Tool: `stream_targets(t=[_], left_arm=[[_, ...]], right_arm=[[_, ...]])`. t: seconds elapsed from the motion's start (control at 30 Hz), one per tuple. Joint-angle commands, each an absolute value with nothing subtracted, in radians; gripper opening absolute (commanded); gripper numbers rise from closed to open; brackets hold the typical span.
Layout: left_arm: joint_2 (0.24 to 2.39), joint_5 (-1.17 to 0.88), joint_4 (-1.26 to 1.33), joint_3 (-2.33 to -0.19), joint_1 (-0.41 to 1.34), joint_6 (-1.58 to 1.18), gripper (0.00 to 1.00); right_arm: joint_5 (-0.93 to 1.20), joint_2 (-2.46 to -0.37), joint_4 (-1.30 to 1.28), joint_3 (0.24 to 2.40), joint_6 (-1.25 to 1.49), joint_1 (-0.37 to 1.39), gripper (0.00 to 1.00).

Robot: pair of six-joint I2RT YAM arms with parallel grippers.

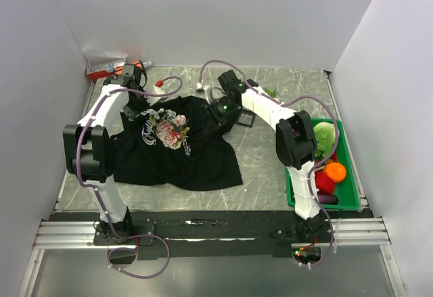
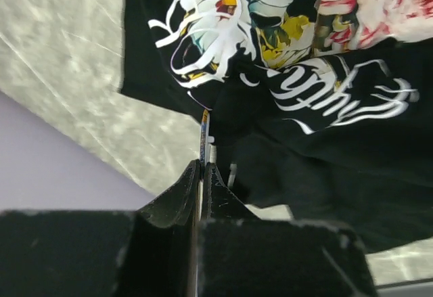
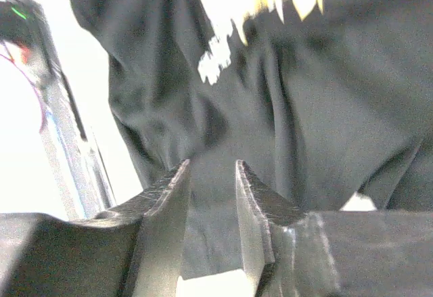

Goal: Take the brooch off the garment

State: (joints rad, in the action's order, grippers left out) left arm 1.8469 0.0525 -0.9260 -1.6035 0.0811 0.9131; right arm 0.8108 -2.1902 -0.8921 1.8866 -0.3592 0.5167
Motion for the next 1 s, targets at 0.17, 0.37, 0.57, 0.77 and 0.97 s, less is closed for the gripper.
stream_targets(t=[0.17,0.37,0.57,0.77,0.97], left_arm=[[1.792,-0.032,-0.957,-1.572,0.072,0.493,0.01],[1.689,-0.048,-0.887,-1.461,0.072,0.251,0.01],[1.628,-0.035,-0.883,-1.436,0.072,0.147,0.01],[1.568,-0.040,-0.911,-1.404,0.072,0.150,0.01],[1.523,-0.060,-0.919,-1.361,0.072,0.135,0.01]], right_arm=[[0.886,-2.032,0.024,1.638,0.078,0.586,0.59],[0.818,-2.154,0.242,1.712,0.224,0.649,0.59],[0.759,-2.293,0.264,1.847,0.243,0.733,0.61],[0.690,-2.373,0.244,1.937,0.290,0.781,0.65],[0.706,-2.401,0.299,1.939,0.308,0.814,0.65]])
